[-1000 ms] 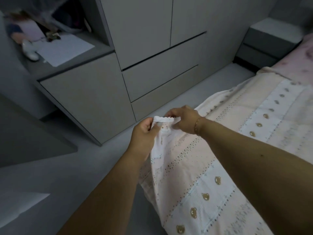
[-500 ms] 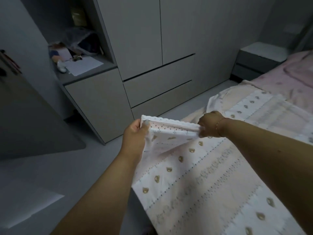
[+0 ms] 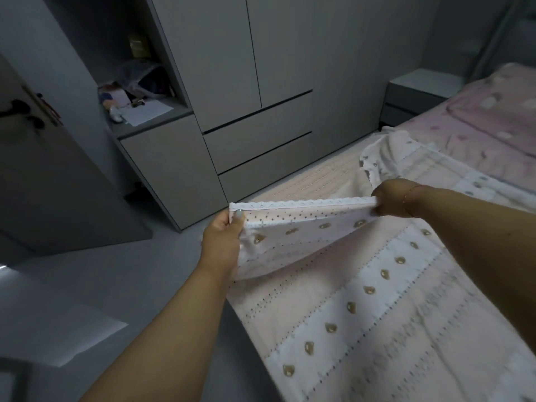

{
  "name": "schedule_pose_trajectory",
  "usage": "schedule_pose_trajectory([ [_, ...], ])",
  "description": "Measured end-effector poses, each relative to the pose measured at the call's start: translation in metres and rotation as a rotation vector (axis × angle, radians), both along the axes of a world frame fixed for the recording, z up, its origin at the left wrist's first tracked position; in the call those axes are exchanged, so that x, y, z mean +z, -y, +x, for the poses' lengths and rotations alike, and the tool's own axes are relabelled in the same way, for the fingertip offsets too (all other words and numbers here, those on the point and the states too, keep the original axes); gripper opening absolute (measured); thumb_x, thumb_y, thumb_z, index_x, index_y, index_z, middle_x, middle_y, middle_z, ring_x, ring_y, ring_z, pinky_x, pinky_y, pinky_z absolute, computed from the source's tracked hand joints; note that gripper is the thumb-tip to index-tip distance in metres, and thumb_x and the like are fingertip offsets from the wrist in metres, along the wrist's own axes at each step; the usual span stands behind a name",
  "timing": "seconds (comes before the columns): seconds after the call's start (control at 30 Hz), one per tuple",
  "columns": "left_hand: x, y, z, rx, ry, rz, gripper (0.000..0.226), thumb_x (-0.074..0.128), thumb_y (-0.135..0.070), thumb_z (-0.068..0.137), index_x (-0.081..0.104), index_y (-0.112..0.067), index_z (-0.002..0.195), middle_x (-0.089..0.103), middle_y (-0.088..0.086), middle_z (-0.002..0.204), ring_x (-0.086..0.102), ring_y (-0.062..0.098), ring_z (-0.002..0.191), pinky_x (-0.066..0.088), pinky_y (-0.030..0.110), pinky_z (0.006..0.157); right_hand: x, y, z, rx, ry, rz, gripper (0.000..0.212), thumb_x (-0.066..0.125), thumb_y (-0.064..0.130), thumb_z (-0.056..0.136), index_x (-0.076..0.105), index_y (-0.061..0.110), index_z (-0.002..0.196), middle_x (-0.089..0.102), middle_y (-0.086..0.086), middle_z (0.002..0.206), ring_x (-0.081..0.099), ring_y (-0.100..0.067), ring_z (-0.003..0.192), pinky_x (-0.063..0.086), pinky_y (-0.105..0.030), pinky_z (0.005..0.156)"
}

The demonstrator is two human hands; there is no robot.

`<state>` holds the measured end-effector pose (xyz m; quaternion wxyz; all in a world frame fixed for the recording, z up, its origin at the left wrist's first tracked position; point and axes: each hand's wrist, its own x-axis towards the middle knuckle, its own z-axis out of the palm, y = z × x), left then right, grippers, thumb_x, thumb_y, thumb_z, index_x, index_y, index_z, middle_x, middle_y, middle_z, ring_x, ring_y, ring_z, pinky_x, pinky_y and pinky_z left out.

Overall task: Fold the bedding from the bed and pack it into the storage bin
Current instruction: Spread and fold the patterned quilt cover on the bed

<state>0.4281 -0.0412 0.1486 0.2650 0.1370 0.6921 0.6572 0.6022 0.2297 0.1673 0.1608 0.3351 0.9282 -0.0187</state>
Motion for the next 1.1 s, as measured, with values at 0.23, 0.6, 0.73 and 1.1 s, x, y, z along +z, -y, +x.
schedule_pose_trajectory([
  [0.23, 0.008, 0.05, 0.101, -0.084, 0.005, 0.064, 0.024, 0.05, -0.026, 0.099, 0.063, -0.006, 0.097, 0.067, 0.013, 0.093, 0.062, 0.023, 0.085, 0.053, 0.04, 0.08, 0.023, 0.055, 0.119, -0.04, -0.233, -0.014, 0.012, 0.059, 0.025, 0.09, 0.059, 0.015, 0.086, 0.06, -0.008, 0.09, 0.049, -0.02, 0.08, 0.033, -0.024, 0.069],
  [0.6, -0.007, 0.118, 0.271, -0.164, 0.086, 0.125, 0.026, 0.054, -0.027, 0.097, 0.068, -0.005, 0.097, 0.067, 0.021, 0.101, 0.062, 0.034, 0.094, 0.046, 0.057, 0.094, 0.033, 0.136, 0.315, -0.13, -0.226, -0.011, 0.017, 0.058, 0.029, 0.09, 0.06, 0.017, 0.079, 0.059, -0.006, 0.083, 0.052, -0.024, 0.077, 0.034, -0.026, 0.063],
  [0.73, -0.014, 0.134, 0.322, -0.17, 0.073, 0.136, 0.034, 0.06, -0.038, 0.089, 0.066, -0.005, 0.095, 0.06, 0.014, 0.094, 0.055, 0.029, 0.089, 0.047, 0.052, 0.09, 0.035, 0.155, 0.366, -0.14, -0.232, -0.043, 0.017, 0.059, 0.031, 0.09, 0.063, 0.017, 0.082, 0.06, -0.005, 0.078, 0.052, -0.021, 0.068, 0.035, -0.023, 0.051],
  [1.1, -0.042, 0.194, 0.488, -0.111, 0.032, 0.113, 0.064, 0.073, -0.072, 0.059, 0.058, -0.018, 0.092, 0.05, 0.007, 0.094, 0.045, 0.024, 0.088, 0.04, 0.044, 0.083, 0.013, 0.196, 0.516, -0.052, -0.177, -0.127, 0.019, 0.06, 0.037, 0.089, 0.06, 0.02, 0.079, 0.063, -0.007, 0.082, 0.056, -0.023, 0.076, 0.038, -0.026, 0.058],
])
